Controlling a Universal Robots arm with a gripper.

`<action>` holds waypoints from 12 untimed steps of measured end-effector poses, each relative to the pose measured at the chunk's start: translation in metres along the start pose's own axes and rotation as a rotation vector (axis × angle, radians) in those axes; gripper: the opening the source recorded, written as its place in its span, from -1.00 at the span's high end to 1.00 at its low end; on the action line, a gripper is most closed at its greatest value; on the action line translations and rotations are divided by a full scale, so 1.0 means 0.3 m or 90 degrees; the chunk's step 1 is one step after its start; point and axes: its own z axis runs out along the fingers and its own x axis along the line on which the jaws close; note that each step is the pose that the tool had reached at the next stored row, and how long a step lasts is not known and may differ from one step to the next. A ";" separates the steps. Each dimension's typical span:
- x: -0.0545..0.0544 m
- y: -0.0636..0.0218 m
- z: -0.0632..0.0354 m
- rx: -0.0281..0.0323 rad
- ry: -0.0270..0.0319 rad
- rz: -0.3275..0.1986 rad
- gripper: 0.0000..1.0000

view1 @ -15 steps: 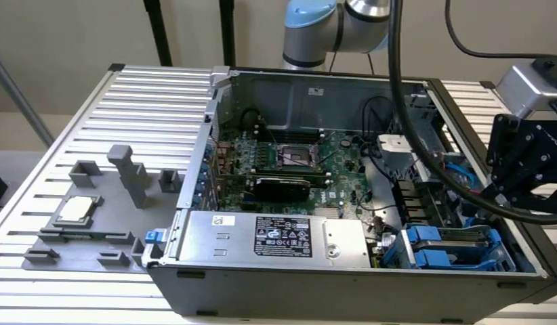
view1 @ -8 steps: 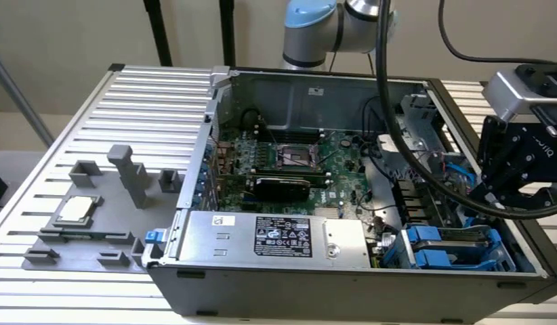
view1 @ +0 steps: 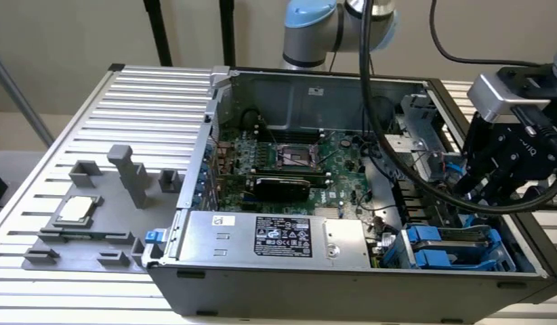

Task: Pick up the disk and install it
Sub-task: 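Insert the first disk wire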

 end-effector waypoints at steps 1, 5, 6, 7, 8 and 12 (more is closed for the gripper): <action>0.000 0.006 0.001 -0.0001 0.0000 -0.001 -1.00; 0.019 0.022 0.003 -0.0001 -0.0001 -0.001 -1.00; 0.032 0.023 0.002 -0.0001 0.0000 -0.001 -1.00; 0.046 0.023 0.001 -0.0001 0.0000 -0.001 -1.00; 0.061 0.024 0.000 -0.0001 0.0000 -0.001 -1.00; 0.122 0.025 -0.004 -0.0001 -0.0012 -0.001 -1.00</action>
